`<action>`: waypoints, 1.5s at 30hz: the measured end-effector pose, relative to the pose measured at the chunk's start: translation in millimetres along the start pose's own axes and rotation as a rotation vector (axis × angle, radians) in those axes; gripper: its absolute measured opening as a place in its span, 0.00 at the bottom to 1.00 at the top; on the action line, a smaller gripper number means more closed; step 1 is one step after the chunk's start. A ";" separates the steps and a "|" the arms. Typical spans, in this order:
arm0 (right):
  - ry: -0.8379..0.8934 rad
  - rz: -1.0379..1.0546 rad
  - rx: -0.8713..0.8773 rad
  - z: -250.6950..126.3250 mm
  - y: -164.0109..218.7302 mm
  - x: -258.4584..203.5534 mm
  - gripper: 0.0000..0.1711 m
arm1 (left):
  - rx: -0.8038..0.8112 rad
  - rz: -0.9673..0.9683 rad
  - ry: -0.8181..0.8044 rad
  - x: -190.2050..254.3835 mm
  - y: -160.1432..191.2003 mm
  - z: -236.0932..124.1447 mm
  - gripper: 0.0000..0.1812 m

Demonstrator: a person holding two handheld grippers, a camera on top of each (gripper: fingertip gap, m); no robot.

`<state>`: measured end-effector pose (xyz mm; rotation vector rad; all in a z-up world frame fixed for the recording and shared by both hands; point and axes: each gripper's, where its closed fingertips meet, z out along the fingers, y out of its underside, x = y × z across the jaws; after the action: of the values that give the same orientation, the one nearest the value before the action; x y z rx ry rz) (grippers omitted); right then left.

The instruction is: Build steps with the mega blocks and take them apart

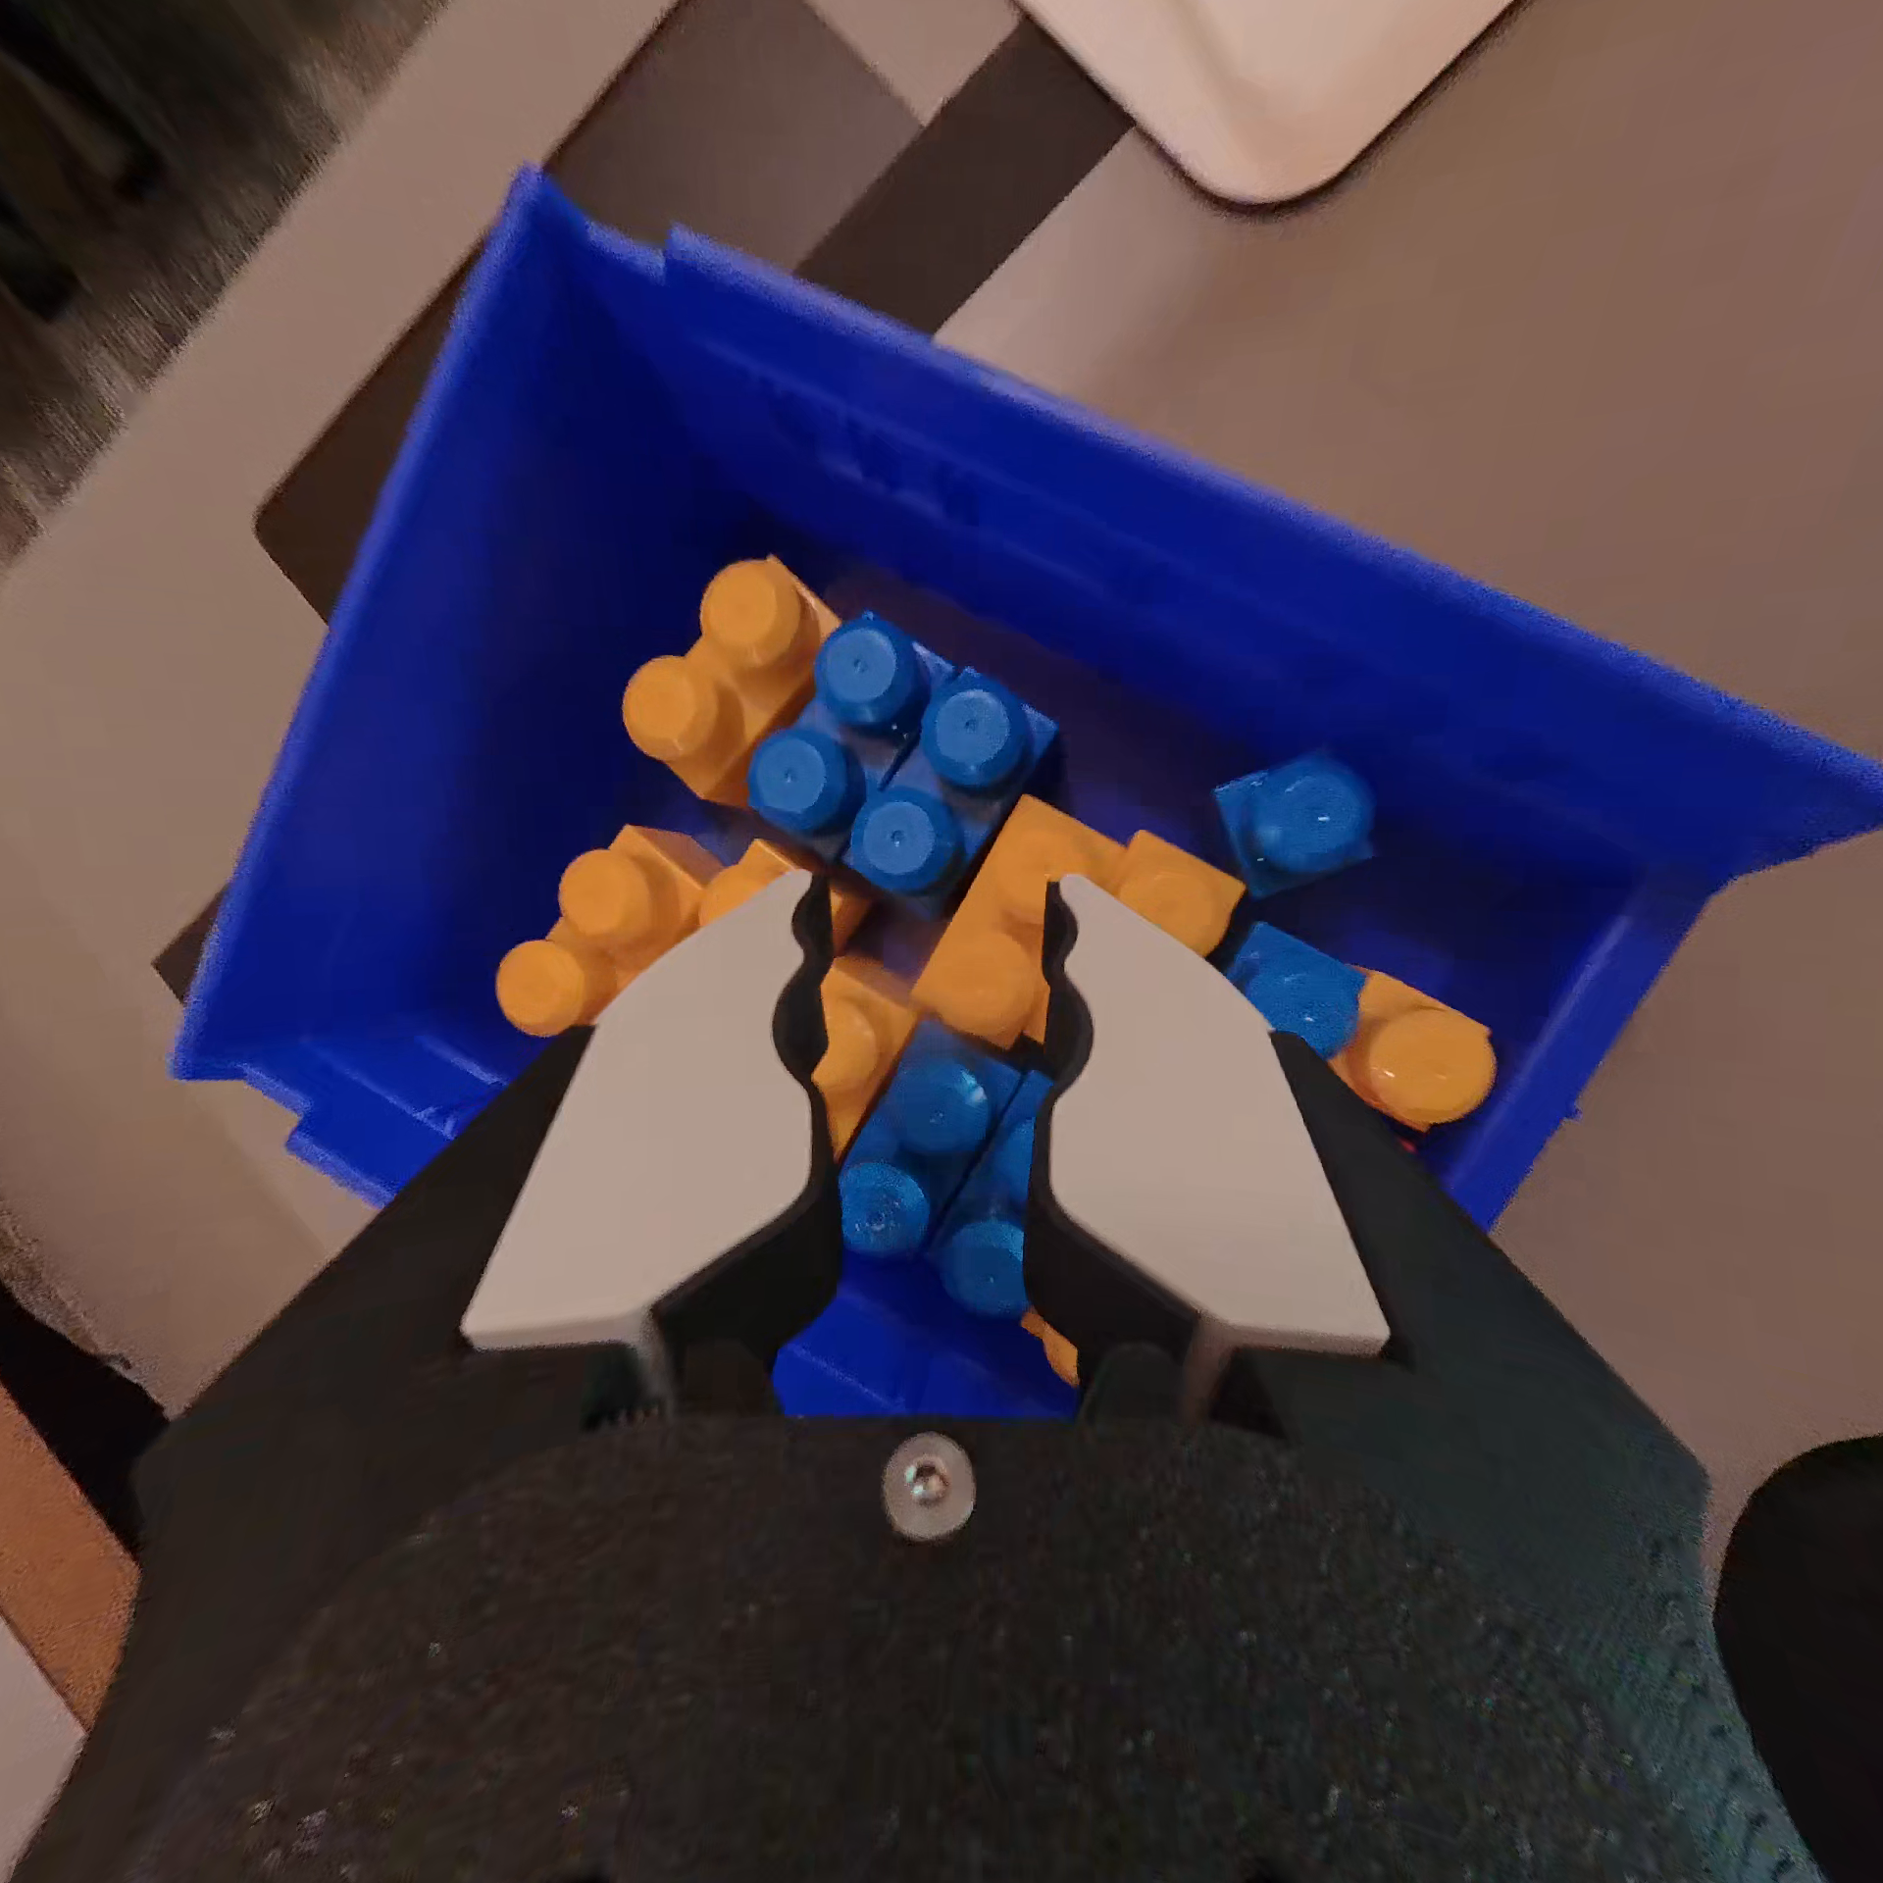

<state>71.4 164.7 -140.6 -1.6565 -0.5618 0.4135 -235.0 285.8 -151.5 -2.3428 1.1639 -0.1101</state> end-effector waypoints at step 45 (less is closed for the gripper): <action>0.172 -0.028 0.150 -16.1 -26.9 17.9 0.00 | 0.336 0.204 -0.037 82.9 -82.8 -85.3 0.16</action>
<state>91.6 164.8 -110.7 -1.5214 -0.4154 0.2820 -148.2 228.5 -50.5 -1.9174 1.2517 -0.1744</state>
